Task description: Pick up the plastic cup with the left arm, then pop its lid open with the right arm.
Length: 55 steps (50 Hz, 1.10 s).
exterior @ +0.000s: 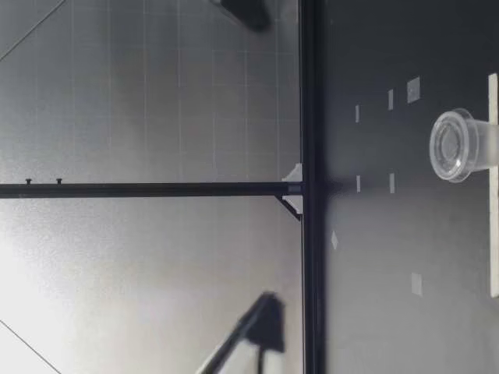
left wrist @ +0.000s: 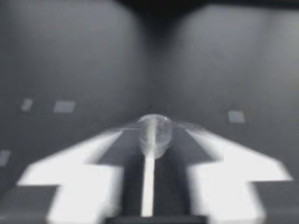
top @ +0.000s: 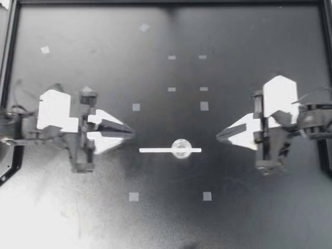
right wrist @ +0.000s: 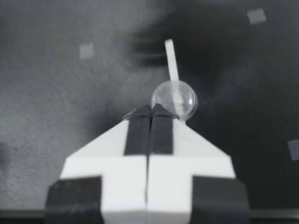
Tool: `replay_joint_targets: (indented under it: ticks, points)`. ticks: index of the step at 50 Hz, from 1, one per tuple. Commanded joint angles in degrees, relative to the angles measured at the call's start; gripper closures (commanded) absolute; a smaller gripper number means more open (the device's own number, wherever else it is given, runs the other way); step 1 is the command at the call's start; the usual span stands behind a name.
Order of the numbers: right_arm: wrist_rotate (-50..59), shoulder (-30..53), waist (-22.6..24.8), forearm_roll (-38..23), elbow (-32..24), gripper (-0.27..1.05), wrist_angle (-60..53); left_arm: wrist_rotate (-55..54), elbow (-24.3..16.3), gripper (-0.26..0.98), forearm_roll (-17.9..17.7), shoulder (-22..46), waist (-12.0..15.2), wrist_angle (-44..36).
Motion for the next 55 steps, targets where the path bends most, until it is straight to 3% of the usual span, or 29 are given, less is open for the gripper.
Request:
replay_joint_targets:
  ticks: [1,29,55]
  points:
    - [0.09,2.64,-0.18,0.0,-2.29,0.9,-0.88,-0.26,-1.76,0.29,-0.09,1.76,0.09,-0.79]
    - [0.09,19.51,-0.09,-0.09,-8.7,0.9,-5.89,-0.62,-7.12,0.18,0.0,15.38,0.0,-0.97]
    - [1.41,22.06,-0.18,0.0,-8.44,0.9,-7.03,-0.35,-13.36,0.15,0.18,24.79,0.0,-0.53]
